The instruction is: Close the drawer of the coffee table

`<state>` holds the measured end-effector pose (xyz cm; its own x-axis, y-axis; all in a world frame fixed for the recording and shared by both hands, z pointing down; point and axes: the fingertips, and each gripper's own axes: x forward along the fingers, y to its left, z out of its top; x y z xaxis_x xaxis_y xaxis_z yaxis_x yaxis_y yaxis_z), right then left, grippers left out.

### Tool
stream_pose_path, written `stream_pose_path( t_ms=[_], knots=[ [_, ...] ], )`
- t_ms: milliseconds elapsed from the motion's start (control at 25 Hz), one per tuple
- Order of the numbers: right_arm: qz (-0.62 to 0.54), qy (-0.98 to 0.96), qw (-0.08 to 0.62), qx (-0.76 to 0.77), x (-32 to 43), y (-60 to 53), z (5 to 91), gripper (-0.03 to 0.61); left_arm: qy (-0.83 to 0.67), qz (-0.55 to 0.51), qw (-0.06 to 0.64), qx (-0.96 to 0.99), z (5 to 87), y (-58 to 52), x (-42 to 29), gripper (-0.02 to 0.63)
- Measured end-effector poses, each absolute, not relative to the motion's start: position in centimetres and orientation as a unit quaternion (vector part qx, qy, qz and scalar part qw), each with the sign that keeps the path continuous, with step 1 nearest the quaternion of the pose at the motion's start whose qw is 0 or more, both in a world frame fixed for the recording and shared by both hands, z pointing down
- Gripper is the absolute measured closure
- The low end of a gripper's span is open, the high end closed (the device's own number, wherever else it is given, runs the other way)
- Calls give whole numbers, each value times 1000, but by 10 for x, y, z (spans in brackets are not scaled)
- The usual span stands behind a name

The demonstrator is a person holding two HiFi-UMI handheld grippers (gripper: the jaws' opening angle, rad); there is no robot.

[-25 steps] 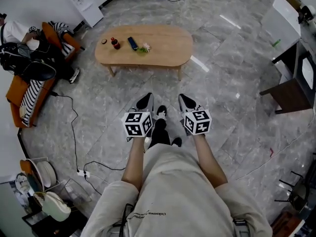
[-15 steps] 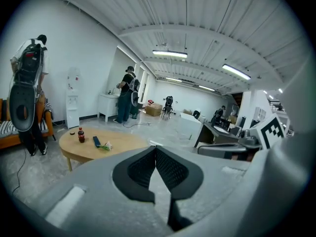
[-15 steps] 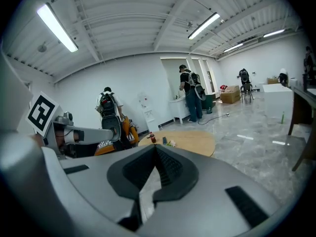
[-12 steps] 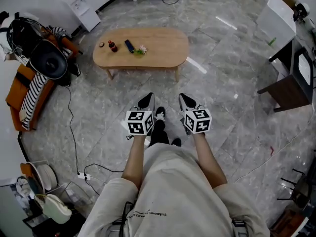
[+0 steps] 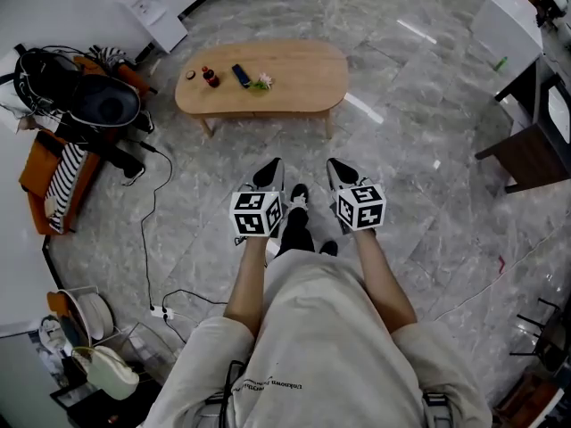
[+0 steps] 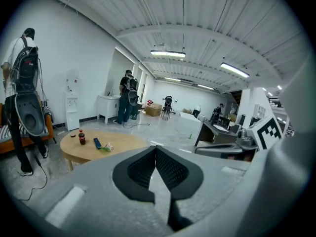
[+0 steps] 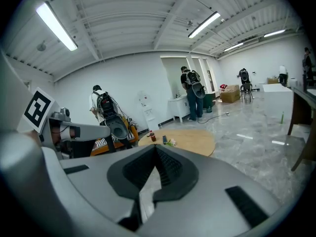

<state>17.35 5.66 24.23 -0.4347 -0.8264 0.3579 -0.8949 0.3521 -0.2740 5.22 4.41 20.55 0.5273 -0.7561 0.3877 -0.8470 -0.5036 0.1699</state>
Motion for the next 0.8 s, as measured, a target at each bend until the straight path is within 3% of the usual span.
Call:
stream_pose_path(
  t_ms=[800],
  knots=[
    [206,-823,74,524,166,58,238,563,-470,138,170,855,209,49,45,604]
  ],
)
